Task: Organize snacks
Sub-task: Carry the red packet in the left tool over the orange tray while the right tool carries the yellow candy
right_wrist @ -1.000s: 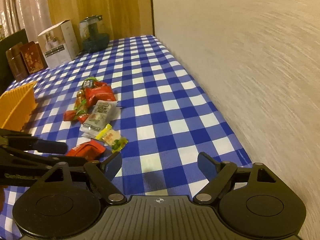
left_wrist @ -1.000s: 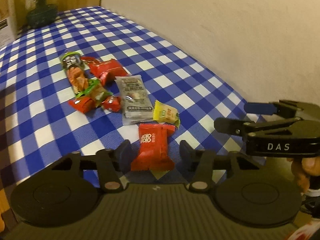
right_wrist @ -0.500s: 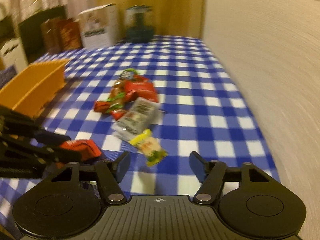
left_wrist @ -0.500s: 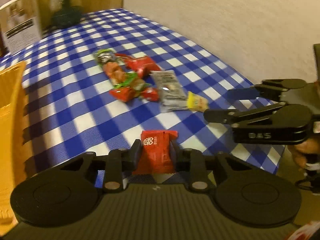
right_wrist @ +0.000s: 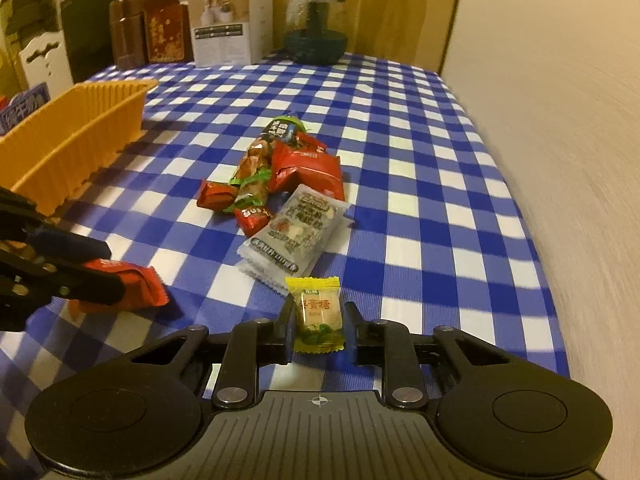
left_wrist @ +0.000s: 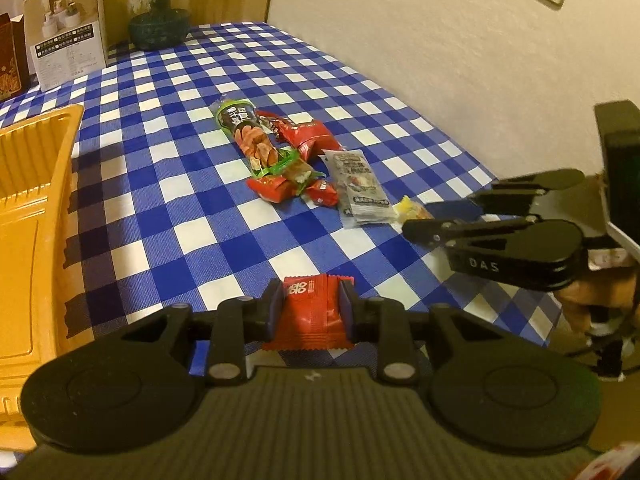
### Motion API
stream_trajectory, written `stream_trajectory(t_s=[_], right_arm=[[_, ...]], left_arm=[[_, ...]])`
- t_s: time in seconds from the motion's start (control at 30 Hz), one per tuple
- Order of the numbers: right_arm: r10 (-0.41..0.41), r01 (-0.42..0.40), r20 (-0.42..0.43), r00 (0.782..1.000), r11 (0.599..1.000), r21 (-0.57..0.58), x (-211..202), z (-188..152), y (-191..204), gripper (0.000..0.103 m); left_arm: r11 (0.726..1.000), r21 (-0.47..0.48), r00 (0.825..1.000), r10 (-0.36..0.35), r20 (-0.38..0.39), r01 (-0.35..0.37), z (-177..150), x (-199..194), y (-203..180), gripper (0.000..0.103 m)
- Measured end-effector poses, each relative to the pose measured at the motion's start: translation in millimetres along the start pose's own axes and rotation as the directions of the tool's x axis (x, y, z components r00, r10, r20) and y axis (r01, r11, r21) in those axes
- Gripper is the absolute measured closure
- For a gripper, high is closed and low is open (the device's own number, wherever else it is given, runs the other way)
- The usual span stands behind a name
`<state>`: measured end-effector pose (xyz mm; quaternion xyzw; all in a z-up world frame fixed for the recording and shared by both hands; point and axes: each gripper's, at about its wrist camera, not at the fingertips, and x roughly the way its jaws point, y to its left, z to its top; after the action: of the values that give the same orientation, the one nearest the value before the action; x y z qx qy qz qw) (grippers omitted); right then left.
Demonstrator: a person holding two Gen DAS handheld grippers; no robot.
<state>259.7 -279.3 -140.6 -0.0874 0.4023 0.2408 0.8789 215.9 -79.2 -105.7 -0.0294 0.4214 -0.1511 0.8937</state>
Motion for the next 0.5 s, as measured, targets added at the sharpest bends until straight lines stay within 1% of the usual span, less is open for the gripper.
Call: stream_trajectory(t_s=[0.1, 0.2, 0.23, 0.27, 0.3, 0.4, 0.5], right_arm=[[0.007, -0.007, 0.002, 1.0, 0.998, 0.066, -15, 0, 2, 0.079], [0.004, -0.006, 0.015, 1.0, 0.995, 0.1, -32, 4, 9, 0.079], [0.007, -0.009, 0.023, 1.0, 0.994, 0.109, -38, 7, 13, 0.079], [0.014, -0.017, 0.033, 0.999, 0.993, 0.117, -45, 10, 16, 0.079], [0.018, -0.023, 0.042, 0.999, 0.993, 0.12, -50, 13, 20, 0.079], [0.019, -0.027, 0.071, 0.997, 0.994, 0.102, -65, 26, 38, 0.079], [0.014, -0.02, 0.086, 0.996, 0.997, 0.07, -70, 34, 53, 0.079]], left_arm=[[1.0, -0.015, 1.0, -0.01, 0.011, 0.01, 0, -7, 1, 0.077], [0.999, -0.028, 0.999, -0.017, 0.027, 0.018, 1, -19, 2, 0.078], [0.999, -0.028, 0.999, -0.017, 0.035, 0.018, 2, -24, 3, 0.08], [0.999, -0.031, 0.999, -0.016, 0.041, 0.017, 3, -29, 2, 0.086], [0.999, -0.035, 0.999, -0.016, 0.049, 0.018, 3, -34, 4, 0.089], [0.999, -0.042, 0.997, -0.005, 0.075, 0.008, 6, -51, 7, 0.089], [0.999, -0.035, 0.996, -0.003, 0.085, 0.006, 5, -61, 15, 0.089]])
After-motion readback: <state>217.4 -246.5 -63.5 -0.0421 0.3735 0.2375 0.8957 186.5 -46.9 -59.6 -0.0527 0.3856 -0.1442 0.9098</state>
